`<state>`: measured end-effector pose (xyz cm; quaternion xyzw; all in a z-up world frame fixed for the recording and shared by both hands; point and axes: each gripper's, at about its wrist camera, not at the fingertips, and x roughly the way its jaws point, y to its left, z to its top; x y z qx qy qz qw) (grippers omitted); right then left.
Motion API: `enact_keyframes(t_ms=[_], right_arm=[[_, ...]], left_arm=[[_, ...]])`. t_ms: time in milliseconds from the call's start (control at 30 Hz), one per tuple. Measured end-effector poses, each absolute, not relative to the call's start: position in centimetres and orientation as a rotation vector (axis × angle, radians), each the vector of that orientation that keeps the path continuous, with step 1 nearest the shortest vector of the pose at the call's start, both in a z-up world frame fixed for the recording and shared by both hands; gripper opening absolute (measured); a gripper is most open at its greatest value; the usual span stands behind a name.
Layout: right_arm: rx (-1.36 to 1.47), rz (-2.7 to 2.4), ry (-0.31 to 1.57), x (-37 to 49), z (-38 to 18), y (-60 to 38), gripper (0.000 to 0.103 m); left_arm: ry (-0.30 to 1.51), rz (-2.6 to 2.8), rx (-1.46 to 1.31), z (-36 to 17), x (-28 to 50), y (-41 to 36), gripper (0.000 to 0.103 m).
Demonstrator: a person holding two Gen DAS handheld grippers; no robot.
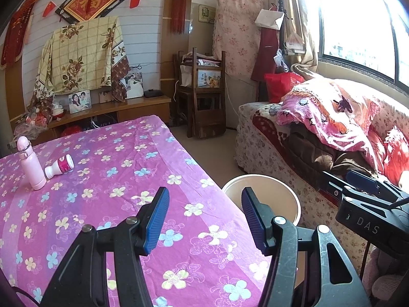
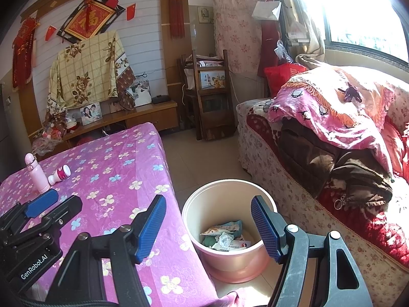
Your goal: Collect trash
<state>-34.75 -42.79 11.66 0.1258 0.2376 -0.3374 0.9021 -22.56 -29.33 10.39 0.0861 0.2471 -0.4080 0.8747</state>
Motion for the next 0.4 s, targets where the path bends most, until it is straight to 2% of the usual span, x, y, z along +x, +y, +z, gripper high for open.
enact_keyframes(t_ms=[400], right_arm=[[0.276,-0.688,0.552,-33.1,10.1,-43.3,0.074]], left_arm=[[0.604,-0.862,0.145,8.6,-20.5,-29.1,0.060]])
